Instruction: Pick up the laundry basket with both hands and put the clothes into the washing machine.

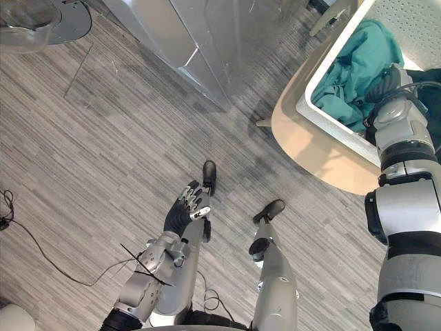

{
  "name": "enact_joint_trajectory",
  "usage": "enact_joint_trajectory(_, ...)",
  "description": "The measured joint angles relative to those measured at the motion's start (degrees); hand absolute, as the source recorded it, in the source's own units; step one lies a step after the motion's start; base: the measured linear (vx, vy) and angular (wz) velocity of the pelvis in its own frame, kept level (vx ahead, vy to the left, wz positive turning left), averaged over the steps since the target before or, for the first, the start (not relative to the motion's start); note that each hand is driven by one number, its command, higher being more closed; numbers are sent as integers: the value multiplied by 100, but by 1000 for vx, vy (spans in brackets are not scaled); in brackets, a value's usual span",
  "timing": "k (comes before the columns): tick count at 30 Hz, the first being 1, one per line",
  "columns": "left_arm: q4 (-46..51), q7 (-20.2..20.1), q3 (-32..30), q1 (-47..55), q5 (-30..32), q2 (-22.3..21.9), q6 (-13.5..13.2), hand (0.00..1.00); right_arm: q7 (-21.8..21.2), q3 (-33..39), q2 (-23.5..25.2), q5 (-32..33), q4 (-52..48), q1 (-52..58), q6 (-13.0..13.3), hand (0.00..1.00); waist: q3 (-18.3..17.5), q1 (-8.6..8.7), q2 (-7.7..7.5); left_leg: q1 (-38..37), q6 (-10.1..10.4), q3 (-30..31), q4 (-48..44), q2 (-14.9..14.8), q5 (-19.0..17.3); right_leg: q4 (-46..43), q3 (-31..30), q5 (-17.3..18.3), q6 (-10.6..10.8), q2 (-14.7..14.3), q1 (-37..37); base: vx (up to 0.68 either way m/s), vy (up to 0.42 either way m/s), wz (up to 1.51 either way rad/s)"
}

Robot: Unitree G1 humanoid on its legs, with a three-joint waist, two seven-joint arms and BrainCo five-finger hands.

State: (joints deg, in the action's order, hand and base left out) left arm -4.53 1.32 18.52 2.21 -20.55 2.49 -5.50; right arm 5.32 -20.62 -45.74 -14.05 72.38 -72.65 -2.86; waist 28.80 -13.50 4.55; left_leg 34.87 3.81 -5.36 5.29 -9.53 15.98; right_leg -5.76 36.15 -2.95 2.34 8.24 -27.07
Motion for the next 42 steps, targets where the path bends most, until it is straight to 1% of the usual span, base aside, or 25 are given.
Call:
enact_joint_trajectory(4, -5, 22, -12, -95, -28, -49, 8, 0, 69, 61, 100, 2, -194, 126, -8, 100, 0, 2, 0, -87, 14, -55, -1, -48, 10, -139, -23, 21, -31, 5, -1, 54, 36, -7)
enact_joint_trajectory(7, -15, 30, -15, -118, -26, -65, 8, 0, 103, 362, 230, 12, -197, 148, -10, 100, 0, 12, 0, -271, 14, -155, -1, -43, 10, -284, -103, 41, -53, 69, 61, 30, 41, -8)
enact_joint_trajectory(11, -40, 36, -27, -103, -8, 34, 9, 0, 190, 838, 253, 123, -379, 460, -36, 100, 0, 46, 0, -735, 15, -198, 0, -11, 8, -395, -175, 175, -64, 135, 462, -13, 0, 6)
enact_joint_trajectory(13, -39, 33, -52, -53, 26, 121, 9, 0, 225, 993, 254, 218, -530, 495, -38, 100, 0, 133, 0, -871, 15, -192, 1, 8, 5, -604, -189, 323, -54, 206, 533, -58, -22, 12)
enact_joint_trajectory(15, -32, 19, -80, 96, 103, 293, 14, 0, 243, 1211, 232, 288, -738, 524, -55, 100, -1, 262, -2, -1035, 15, -196, 1, 40, 2, -853, -223, 445, -30, 301, 604, -59, -22, 12)
enact_joint_trajectory(17, -32, 13, -126, 222, 103, 393, 23, 0, 253, 1358, 226, 317, -902, 590, -57, 100, -1, 312, -2, -1150, 14, -216, 1, 55, 1, -928, -252, 458, -30, 341, 676, -41, -18, 2)
enact_joint_trajectory(19, -10, 2, -202, 343, 104, 491, 27, 0, 254, 1410, 150, 341, -1118, 732, -58, 100, -2, 322, -4, -1301, 12, -270, 2, 68, 0, -1021, -315, 473, -34, 378, 752, -39, -22, -5)
enact_joint_trajectory(23, 106, -6, -376, 443, 104, 516, 27, 0, 240, 1772, 88, 337, -1433, 1117, -116, 100, -5, 355, -7, -1479, 9, -273, 3, 60, -2, -1116, -328, 507, -38, 391, 898, -31, -23, 2)
enact_joint_trajectory(25, 217, -15, -395, 523, 104, 516, 30, 0, 240, 1809, 89, 332, -1676, 1255, -165, 100, -12, 414, -14, -1517, 8, -275, 3, 61, -34, -1126, -337, 507, -37, 392, 932, -18, -8, 0)
enact_joint_trajectory(26, 271, -18, -424, 575, 105, 516, 30, 0, 240, 1876, 102, 328, -1954, 1348, -218, 100, -13, 468, -12, -1539, 1, -282, 4, 65, -40, -1124, -344, 510, -32, 396, 952, 0, 0, 0)
enact_joint_trajectory(28, 272, -28, -451, 592, 105, 514, 68, 0, 244, 2056, 166, 314, -2282, 1499, -224, 100, -21, 506, -20, -1627, -20, -311, 4, 71, -57, -1128, -374, 542, 16, 400, 1021, -3, -8, -3)
enact_joint_trajectory(32, 274, -128, -463, 688, 108, 514, 78, 0, 360, 2234, 340, 237, -2773, 1819, -227, 100, -402, 511, -45, -1713, -52, -390, 4, 85, -81, -1150, -454, 554, 34, 401, 1048, 35, -31, -6)
enact_joint_trajectory(37, 276, -130, -448, 793, 227, 510, 85, 0, 507, 2416, 452, 215, -3174, 1956, -225, 100, -611, 573, -63, -1885, -82, -431, 5, 97, -105, -1119, -481, 556, 36, 394, 1206, 49, -30, -2)
enact_joint_trajectory(40, 359, -129, -447, 790, 433, 500, 99, 0, 698, 2541, 480, 206, -3583, 2111, -223, 100, -663, 645, -82, -2045, -99, -434, 8, 113, -145, -1087, -476, 568, 55, 397, 1382, 45, -29, 3)
enact_joint_trajectory(42, 521, -120, -433, 775, 675, 495, 129, 0, 724, 2606, 499, 174, -3982, 2355, -222, 100, -838, 659, -105, -2158, -99, -462, 11, 145, -198, -1032, -492, 574, 69, 401, 1498, 45, -8, -1)
